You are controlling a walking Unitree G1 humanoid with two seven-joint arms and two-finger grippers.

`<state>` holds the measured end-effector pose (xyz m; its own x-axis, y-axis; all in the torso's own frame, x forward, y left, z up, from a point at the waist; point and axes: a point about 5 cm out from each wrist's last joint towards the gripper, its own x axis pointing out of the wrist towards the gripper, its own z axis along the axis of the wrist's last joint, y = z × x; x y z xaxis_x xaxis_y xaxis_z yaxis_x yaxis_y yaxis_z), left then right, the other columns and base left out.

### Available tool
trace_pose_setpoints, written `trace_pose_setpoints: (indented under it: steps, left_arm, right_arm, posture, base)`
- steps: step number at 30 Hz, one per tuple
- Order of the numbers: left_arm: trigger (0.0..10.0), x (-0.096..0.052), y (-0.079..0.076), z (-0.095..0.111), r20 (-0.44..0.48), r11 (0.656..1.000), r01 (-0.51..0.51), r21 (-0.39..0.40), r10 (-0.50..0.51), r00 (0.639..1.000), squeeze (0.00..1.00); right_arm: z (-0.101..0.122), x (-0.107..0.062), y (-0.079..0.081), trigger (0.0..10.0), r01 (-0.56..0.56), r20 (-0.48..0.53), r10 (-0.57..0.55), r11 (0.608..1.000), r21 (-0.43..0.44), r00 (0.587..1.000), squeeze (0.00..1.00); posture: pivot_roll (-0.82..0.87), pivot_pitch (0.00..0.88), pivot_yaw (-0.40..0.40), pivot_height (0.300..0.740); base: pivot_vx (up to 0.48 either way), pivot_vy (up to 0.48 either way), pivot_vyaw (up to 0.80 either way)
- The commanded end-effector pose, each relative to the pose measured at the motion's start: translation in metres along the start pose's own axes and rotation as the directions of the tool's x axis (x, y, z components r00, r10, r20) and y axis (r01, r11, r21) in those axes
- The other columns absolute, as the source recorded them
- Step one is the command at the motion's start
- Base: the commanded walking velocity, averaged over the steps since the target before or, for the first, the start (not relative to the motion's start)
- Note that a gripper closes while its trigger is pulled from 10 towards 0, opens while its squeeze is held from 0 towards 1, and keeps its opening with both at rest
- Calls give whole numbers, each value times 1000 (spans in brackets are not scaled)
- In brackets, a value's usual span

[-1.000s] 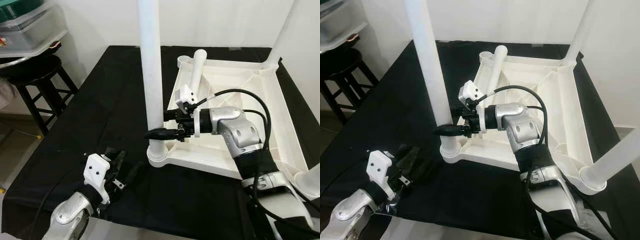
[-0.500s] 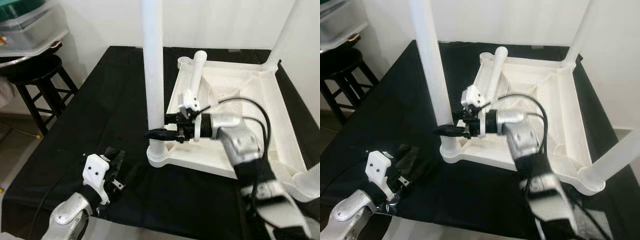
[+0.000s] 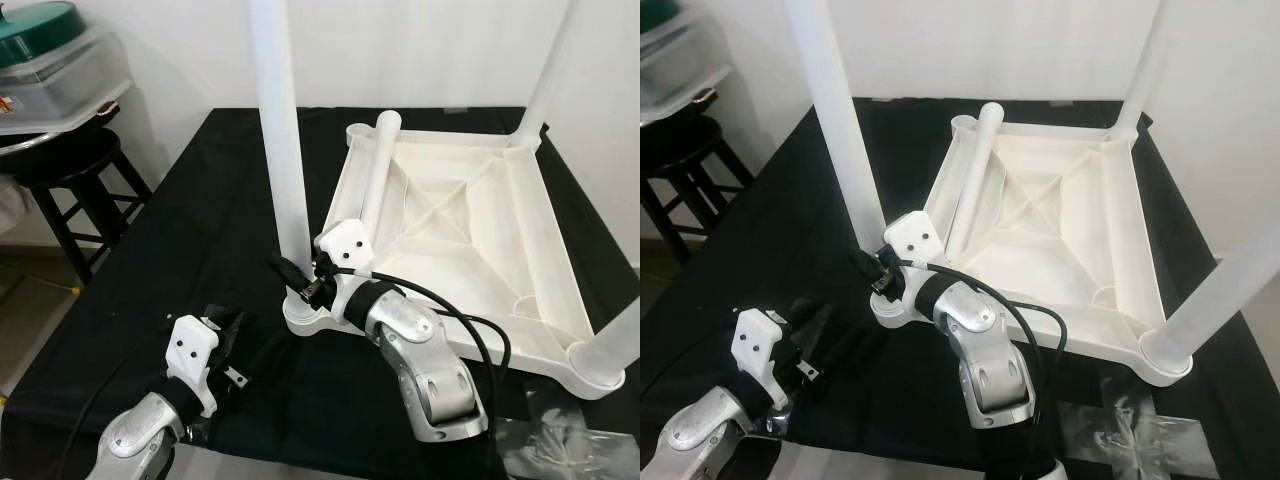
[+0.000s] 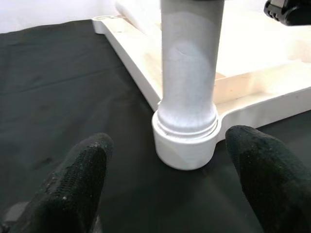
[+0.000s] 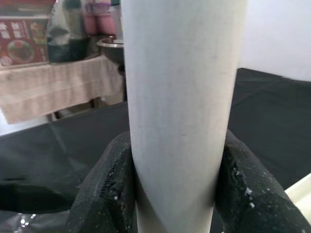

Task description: Building children table

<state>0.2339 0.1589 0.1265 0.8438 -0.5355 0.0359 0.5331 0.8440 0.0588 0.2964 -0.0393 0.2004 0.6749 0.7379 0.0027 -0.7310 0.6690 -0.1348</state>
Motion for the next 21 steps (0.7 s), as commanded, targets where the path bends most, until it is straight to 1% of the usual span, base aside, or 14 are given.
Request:
trace_pose_setpoints:
  steps: [1, 4, 5, 6, 7, 8, 9, 10, 11, 12, 13, 17, 18, 21]
  left_arm:
    - [10000, -5, 0, -4, -23, 1000, 5, 8, -5, 1000, 0]
    - [10000, -4, 0, -4, -24, 1000, 12, 8, -12, 1000, 0]
    - [10000, -4, -1, -4, -23, 1000, 24, 4, -24, 999, 0]
    - [10000, -4, -1, -4, -23, 1000, 24, 4, -24, 999, 0]
    - [9922, -3, -3, -4, -23, 999, 39, -4, -39, 999, 0]
    - [9922, -3, -3, -4, -23, 999, 39, -4, -39, 999, 0]
    - [7098, -3, -5, -4, -24, 998, 61, -11, -61, 998, 0]
    - [0, -2, -7, -4, -26, 996, 87, -22, -88, 996, 0]
    - [0, -2, -9, -4, -28, 994, 108, -27, -109, 994, 0]
    - [0, -2, -11, -3, -28, 992, 125, -29, -125, 992, 0]
    - [0, -2, -11, -3, -28, 992, 125, -29, -125, 992, 0]
    - [0, -3, -16, -2, -21, 983, 175, -48, -176, 984, 0]
    - [0, -3, -16, -2, -21, 983, 175, -48, -176, 984, 0]
    - [0, -1, -19, -2, -21, 980, 194, -49, -195, 981, 0]
  right_arm:
    - [-29, -1, -1, 10000, -45, -136, 64, 989, 140, 989, 1000]
    - [-21, 0, -6, 10000, -75, -105, 91, 987, 144, 990, 1000]
    - [-12, 1, -12, 10000, -110, -82, 120, 987, 114, 989, 1000]
    - [-12, 1, -12, 10000, -110, -82, 120, 987, 114, 989, 1000]
    - [-1, 1, -24, 10000, -156, -54, 160, 985, 75, 986, 1000]
    - [-1, 1, -24, 10000, -156, -54, 160, 985, 75, 986, 1000]
    - [10, 2, -37, 10000, -209, -42, 209, 978, -3, 977, 1000]
    - [20, 2, -49, 10000, -275, -46, 272, 958, -82, 961, 1000]
    - [28, 2, -59, 10000, -317, -56, 312, 939, -134, 948, 859]
    - [34, 2, -64, 10000, -354, -63, 349, 922, -155, 935, 0]
    - [34, 2, -64, 10000, -354, -63, 349, 922, -155, 935, 0]
    - [49, 7, -67, 10000, -511, -54, 509, 849, -135, 859, 0]
    - [49, 7, -67, 10000, -511, -54, 509, 849, -135, 859, 0]
    - [47, 13, -65, 10000, -604, -57, 602, 794, -67, 797, 0]
  posture:
    - [13, 176, 34, 740]
    - [13, 175, 35, 740]
    - [12, 169, 34, 740]
    - [12, 169, 34, 740]
    - [14, 167, 33, 740]
    - [14, 167, 33, 740]
    - [15, 163, 31, 740]
    - [21, 158, 26, 740]
    - [26, 155, 23, 740]
    - [26, 155, 22, 740]
    - [26, 155, 22, 740]
    - [27, 151, 21, 740]
    - [27, 151, 21, 740]
    - [35, 148, 16, 740]
  base:
    - [0, 0, 0]
    - [0, 0, 0]
    - [0, 0, 0]
    - [0, 0, 0]
    - [0, 0, 0]
    - [0, 0, 0]
    - [0, 0, 0]
    - [0, 0, 0]
    - [0, 0, 0]
    - [0, 0, 0]
    - [0, 0, 0]
    - [0, 0, 0]
    - [0, 0, 0]
    - [0, 0, 0]
